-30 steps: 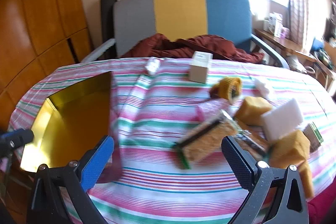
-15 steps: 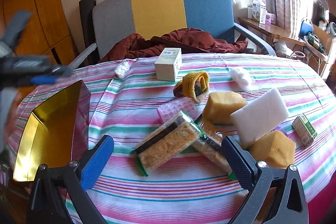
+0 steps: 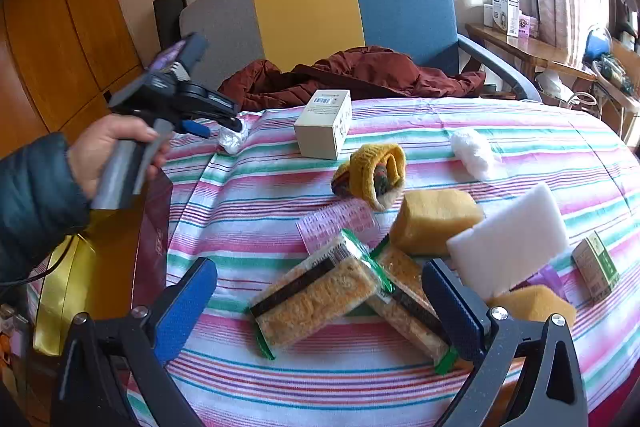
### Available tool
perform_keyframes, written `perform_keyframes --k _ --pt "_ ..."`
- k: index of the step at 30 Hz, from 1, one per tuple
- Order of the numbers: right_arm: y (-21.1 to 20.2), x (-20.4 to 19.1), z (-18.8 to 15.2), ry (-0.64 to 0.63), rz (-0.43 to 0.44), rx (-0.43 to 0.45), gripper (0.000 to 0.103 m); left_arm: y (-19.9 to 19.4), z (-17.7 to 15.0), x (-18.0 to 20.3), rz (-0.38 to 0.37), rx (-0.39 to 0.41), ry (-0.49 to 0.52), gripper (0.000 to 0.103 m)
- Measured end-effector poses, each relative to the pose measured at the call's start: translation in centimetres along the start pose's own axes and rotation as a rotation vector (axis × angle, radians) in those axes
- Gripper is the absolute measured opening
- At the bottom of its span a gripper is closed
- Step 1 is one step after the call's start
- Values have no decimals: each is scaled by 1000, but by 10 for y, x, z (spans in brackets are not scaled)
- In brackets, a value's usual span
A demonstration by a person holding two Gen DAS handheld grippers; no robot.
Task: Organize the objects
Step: 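Grasp the wrapped ball with the left tool while the right tool grasps the white box, drop both in tray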
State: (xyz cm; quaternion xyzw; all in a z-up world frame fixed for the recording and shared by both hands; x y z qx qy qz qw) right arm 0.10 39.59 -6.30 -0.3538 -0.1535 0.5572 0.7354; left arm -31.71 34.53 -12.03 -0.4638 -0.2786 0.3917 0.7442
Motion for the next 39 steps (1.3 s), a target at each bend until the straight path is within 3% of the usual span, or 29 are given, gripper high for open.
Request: perform_keyframes --k 1,2,3,7,12,16,20,24,25,27,33,39 --pt "1 -1 2 3 5 -3 103 5 2 1 4 -5 4 52" --pt "1 -1 4 6 9 -5 103 12 3 1 7 -22 8 39" --pt "2 -1 6 9 11 -7 103 18 1 2 -10 -50 13 37" --pt "4 -1 33 45 22 -6 103 -5 -5 -2 -67 35 21 37" --pt "25 6 80 147 36 -19 103 -75 -36 -21 -131 151 9 37" --pt "75 2 130 149 -7 -39 103 -125 -64 -36 -155 221 10 37" --pt "145 0 158 111 -95 -132 101 -165 -99 -63 -178 259 -32 37" --pt "201 2 159 105 -142 -242 79 -185 -136 -96 -168 279 -113 37" --pt "209 3 157 105 -149 -263 66 -187 -148 -105 -162 275 -139 37" --pt "225 6 148 107 -138 -330 51 -190 -172 -118 -143 261 -183 37" --pt "174 -13 144 54 -36 -254 50 -184 -237 -157 -77 204 -313 37" --pt "90 -94 122 -66 228 -184 50 -174 -284 -199 41 152 -416 37"
Point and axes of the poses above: each gripper's, at about its wrist camera, not at the fingertips, and y roughly the way its jaws point, x to its right, z to its top, the point moved 4 cm from there along y, roughly the way its jaws point, and after that the axes turned 1 degree about x, right-handed, at the moved point
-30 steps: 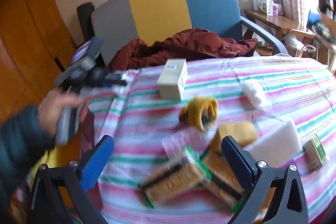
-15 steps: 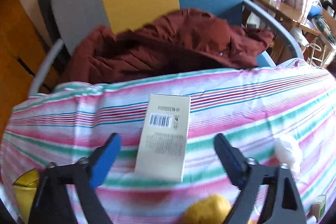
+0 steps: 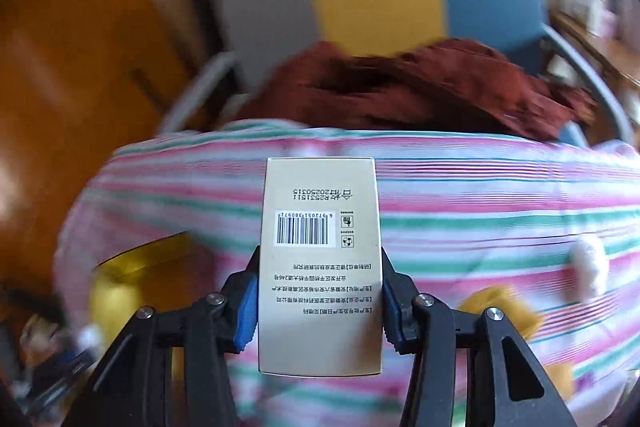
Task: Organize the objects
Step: 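Grasp the wrapped ball with the left tool while the right tool grasps the white box, drop both in tray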
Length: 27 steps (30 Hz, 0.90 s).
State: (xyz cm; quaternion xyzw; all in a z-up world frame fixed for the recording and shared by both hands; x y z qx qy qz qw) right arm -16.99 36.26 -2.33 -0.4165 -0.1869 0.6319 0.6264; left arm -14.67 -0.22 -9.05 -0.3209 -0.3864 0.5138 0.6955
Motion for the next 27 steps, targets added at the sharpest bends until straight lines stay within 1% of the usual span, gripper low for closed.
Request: perform_keyframes --k 2,4,7,9,10,12,14,16,17,19,20,22,24,27 --pt "-5 -43 -14 -60 90 -20 50 -3 -4 -12 31 7 -6 37" --pt "-2 -76 -25 -100 143 -47 50 -8 -12 -20 49 13 -4 38" --pt "18 -129 -42 -143 222 -119 50 -13 -23 -25 70 10 29 44" --pt "33 -160 -50 -160 246 -154 50 -17 -33 -28 38 12 22 50" --pt "40 -173 -53 -161 258 -170 51 -19 -35 -28 33 20 17 51" --pt "55 -201 -60 -141 297 -202 53 -23 -37 -27 36 27 12 57" --pt "63 -227 -64 -130 333 -210 61 -29 -40 -26 22 45 5 60" --pt "61 -242 -65 -127 346 -203 72 -37 -43 -30 20 65 2 60" --pt "58 -245 -67 -137 348 -196 74 -40 -44 -31 26 76 3 60" --pt "44 -251 -73 -179 327 -173 80 -48 -45 -35 51 110 10 60" --pt "41 -249 -73 -195 316 -169 81 -51 -46 -37 68 128 16 60" --pt "28 -246 -81 -241 290 -158 89 -58 -47 -38 87 162 22 60" --pt "13 -241 -89 -288 268 -142 95 -64 -48 -35 111 194 37 60" --pt "-14 -229 -103 -375 202 -76 96 -65 -45 -30 134 215 45 60"
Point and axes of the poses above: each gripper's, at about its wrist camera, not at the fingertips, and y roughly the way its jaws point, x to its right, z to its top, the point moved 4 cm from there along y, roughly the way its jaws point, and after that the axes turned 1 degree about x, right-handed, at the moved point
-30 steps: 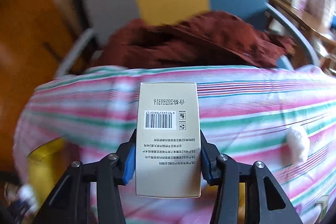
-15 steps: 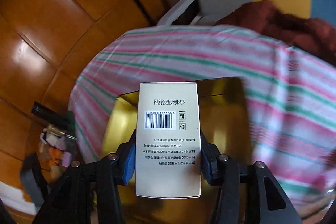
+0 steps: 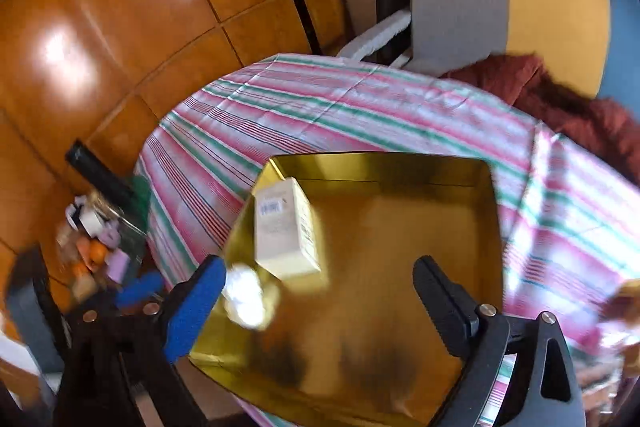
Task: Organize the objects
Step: 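Grasp the wrapped ball with the left tool while the right tool grasps the white box, drop both in tray, then reach the left tool to the cracker pack and grasp it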
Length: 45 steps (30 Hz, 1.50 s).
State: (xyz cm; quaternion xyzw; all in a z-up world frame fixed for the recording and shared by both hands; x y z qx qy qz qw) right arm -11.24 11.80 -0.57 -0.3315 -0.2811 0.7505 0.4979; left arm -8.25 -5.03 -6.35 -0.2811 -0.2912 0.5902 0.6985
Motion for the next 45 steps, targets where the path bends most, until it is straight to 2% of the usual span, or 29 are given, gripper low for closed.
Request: perform_keyframes --k 4,6,9,17,23,26,32,39,45 --pt "-40 8 -25 -86 -114 81 100 -8 4 2 14 30 -24 60" --pt "-56 12 -33 -94 -140 114 102 -10 5 3 12 35 -40 60" --pt "-84 21 -49 -99 -200 178 103 -15 3 9 34 45 -18 60" --pt "-133 42 -88 -79 -347 308 103 -23 -7 38 -12 37 45 60" --pt "-145 74 -110 14 -410 311 103 -20 -15 63 -74 -9 76 60" --pt "-150 89 -121 58 -434 309 103 -19 -19 74 -78 -21 90 60" --pt "-158 121 -144 145 -480 286 103 -12 -28 97 -159 -78 104 60" --pt "-178 174 -184 298 -568 243 103 -17 -30 132 -297 -83 173 62" --pt "-218 215 -209 412 -663 252 103 -18 -33 179 -376 -109 303 63"
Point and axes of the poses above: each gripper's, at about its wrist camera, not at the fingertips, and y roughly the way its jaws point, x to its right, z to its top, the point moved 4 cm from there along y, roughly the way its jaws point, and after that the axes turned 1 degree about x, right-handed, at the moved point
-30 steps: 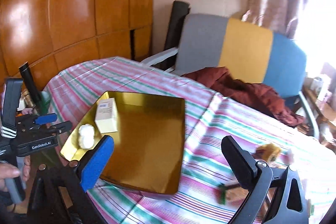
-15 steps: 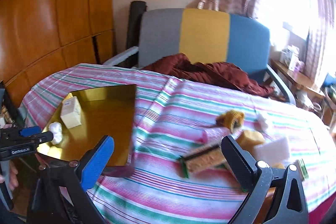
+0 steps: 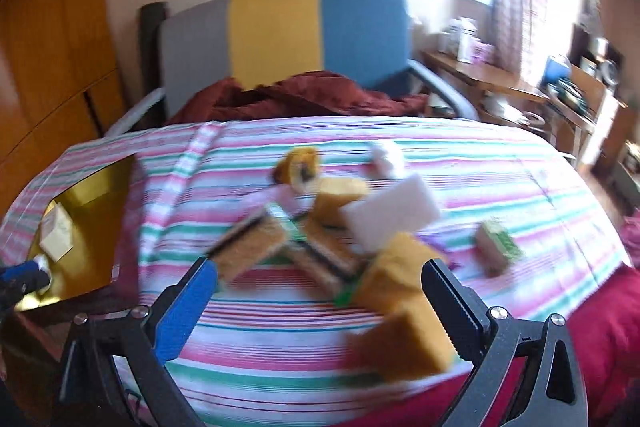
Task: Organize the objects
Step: 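Reach the left tool to the cracker pack and grasp it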
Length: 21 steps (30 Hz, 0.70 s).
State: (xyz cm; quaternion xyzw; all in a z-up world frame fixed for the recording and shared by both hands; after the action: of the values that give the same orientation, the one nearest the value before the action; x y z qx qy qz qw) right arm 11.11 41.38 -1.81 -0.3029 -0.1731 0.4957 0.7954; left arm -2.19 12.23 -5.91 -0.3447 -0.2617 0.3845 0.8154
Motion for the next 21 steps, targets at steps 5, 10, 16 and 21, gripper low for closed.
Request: perform_keyframes --k 5,10,16,21 --pt "-4 48 9 74 -90 10 103 13 13 50 -97 -4 166 63" --pt "3 78 9 135 -112 -1 103 37 20 96 -156 -22 294 69" --pt "13 102 1 285 44 -22 103 71 29 132 -172 -75 367 73" --pt "18 114 -5 421 129 -16 103 105 35 156 -165 -119 421 73"
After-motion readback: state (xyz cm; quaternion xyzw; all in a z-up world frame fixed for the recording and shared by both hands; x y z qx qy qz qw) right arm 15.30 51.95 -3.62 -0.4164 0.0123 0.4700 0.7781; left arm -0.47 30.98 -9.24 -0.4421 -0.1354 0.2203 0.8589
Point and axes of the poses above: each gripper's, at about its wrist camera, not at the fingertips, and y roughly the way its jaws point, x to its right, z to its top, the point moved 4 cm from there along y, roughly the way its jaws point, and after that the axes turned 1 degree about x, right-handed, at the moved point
